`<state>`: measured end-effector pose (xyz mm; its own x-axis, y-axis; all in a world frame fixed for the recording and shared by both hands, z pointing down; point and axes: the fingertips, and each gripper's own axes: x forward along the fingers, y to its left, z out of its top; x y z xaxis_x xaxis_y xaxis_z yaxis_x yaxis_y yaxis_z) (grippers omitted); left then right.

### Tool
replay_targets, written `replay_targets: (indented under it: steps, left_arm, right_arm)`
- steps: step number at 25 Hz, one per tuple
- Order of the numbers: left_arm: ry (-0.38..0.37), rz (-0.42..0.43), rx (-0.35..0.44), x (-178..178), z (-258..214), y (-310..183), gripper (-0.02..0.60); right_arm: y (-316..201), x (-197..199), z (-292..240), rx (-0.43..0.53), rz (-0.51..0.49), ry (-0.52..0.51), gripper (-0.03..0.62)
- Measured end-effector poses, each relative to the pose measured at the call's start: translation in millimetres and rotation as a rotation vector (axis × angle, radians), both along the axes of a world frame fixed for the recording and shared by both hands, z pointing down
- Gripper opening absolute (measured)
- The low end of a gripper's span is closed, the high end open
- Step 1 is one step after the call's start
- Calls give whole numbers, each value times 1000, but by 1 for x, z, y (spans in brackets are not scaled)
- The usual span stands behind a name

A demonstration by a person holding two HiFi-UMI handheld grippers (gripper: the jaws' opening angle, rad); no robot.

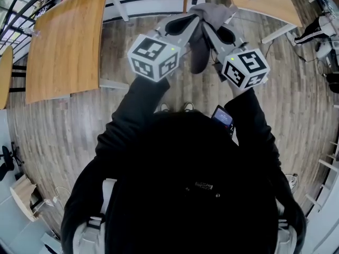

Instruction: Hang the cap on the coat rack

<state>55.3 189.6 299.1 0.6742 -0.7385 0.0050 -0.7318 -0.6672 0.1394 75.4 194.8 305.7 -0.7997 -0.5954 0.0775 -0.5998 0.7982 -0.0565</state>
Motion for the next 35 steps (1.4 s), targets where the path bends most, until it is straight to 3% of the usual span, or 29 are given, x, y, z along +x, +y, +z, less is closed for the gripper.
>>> replay_targets:
  steps: [17,24,35]
  left_arm:
    - [-36,34,-12,93,16,-20,3]
    - [-48,39,-24,105,20,-29,3]
    - [-8,43,-20,90,26,-65,3]
  right_arm:
    - [-12,86,17,-53,-37,-104,17]
    - [-24,105,25,-72,-26,-105,17]
    - [-54,90,29,-70,-23,-104,17]
